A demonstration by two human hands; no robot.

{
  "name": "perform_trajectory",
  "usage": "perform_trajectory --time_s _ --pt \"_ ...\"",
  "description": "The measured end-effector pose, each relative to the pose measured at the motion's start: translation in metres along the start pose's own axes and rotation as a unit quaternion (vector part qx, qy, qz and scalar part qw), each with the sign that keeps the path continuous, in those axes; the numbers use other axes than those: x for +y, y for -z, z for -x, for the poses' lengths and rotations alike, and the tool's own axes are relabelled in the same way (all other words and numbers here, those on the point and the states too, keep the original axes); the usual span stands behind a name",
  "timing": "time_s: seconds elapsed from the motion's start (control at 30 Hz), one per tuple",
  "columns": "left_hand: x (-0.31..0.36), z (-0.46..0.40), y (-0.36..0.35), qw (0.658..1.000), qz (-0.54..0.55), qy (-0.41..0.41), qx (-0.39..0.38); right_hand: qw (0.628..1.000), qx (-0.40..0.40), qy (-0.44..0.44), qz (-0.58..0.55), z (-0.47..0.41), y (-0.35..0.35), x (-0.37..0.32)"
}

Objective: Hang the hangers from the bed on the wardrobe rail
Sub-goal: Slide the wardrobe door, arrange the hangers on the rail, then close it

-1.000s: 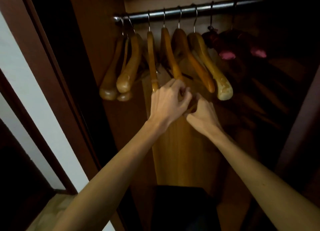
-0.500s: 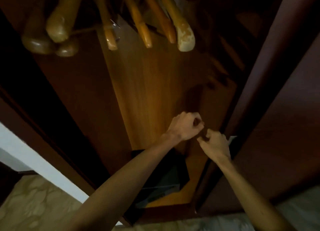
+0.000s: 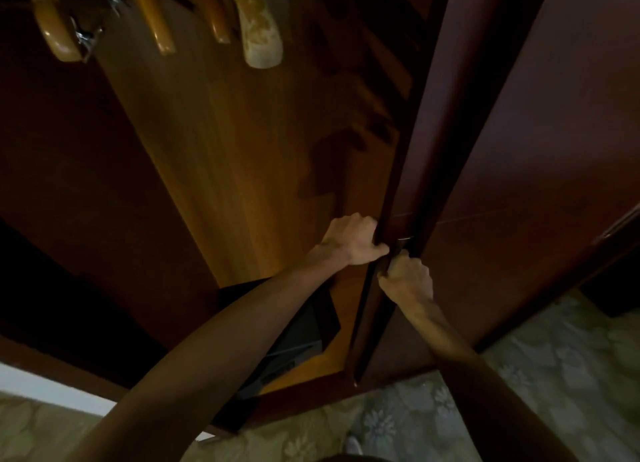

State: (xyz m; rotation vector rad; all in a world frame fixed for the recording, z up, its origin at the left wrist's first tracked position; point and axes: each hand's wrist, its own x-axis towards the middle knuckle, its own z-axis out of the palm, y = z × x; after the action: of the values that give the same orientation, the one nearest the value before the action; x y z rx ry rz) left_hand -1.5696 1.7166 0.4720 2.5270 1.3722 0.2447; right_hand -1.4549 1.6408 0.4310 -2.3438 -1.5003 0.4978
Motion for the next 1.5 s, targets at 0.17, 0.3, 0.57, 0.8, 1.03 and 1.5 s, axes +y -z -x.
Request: perform_trajectory --time_s 0.17,0.3,0.57,0.8,1.03,1.5 --pt "0.004 -0.002 0.004 0.999 -0.048 -0.006 -0.002 0.999 -0.003 0.033 -0.011 -0.003 -0.002 0.011" --pt "0.006 -0.001 0.002 0.998 -0.055 0.000 -0.011 0.998 0.000 0.056 0.019 -0.008 0.000 0.017" --pt "-0.010 0.004 0.010 0.997 -0.066 0.020 -0.040 0.993 -0.005 0.109 0.054 -0.011 -0.003 0.009" --pt "-0.031 0.028 0.016 0.996 -0.061 0.055 -0.045 0.985 -0.018 0.159 0.068 -0.002 -0.015 -0.008" --pt "-0.062 0.064 0.029 0.994 -0.052 0.089 -0.040 0.978 -0.026 0.197 0.070 0.021 -0.032 -0.040" --pt "-0.127 0.141 0.057 0.990 -0.034 0.132 -0.043 0.968 -0.050 0.228 0.088 0.079 -0.076 -0.115"
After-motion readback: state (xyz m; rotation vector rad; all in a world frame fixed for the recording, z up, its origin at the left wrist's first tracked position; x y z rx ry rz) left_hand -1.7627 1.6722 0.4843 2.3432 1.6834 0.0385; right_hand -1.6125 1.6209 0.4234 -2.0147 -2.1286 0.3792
